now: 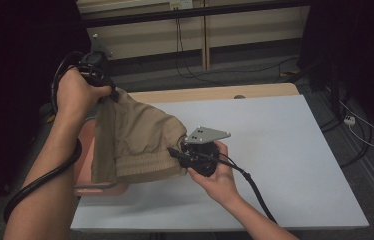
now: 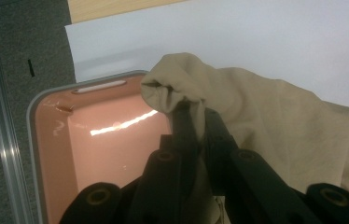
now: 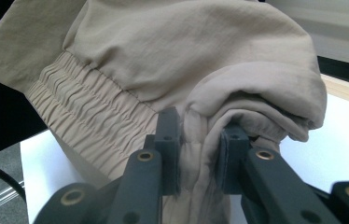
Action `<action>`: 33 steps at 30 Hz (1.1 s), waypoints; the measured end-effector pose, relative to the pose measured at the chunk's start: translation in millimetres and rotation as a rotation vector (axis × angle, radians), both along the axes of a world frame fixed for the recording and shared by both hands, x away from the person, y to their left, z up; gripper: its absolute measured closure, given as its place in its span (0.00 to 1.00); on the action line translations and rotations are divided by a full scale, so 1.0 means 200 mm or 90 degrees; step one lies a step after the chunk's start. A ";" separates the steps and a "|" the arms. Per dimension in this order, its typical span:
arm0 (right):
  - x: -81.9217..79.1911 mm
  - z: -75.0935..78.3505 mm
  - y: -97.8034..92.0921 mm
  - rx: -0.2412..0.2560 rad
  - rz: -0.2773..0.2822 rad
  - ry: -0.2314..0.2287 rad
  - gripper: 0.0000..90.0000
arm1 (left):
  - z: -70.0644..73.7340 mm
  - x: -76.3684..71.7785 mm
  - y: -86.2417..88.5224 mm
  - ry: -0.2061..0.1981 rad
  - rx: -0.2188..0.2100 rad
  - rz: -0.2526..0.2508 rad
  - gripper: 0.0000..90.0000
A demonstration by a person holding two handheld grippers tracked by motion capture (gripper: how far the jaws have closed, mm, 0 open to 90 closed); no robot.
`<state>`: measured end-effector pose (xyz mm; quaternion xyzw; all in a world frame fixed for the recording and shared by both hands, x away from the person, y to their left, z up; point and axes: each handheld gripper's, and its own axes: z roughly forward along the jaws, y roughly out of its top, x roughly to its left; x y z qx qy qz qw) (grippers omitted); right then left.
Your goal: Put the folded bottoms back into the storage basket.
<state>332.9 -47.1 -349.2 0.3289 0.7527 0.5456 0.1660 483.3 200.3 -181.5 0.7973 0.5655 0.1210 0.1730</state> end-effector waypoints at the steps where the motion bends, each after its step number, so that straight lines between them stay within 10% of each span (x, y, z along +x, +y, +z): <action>1: 0.00 0.00 0.01 0.000 0.002 0.000 0.83 | 0.00 0.00 0.00 -0.001 -0.001 0.003 0.96; 33: 0.04 -0.02 0.15 0.006 0.009 -0.008 0.83 | 0.02 -0.01 0.09 -0.008 0.009 0.017 0.96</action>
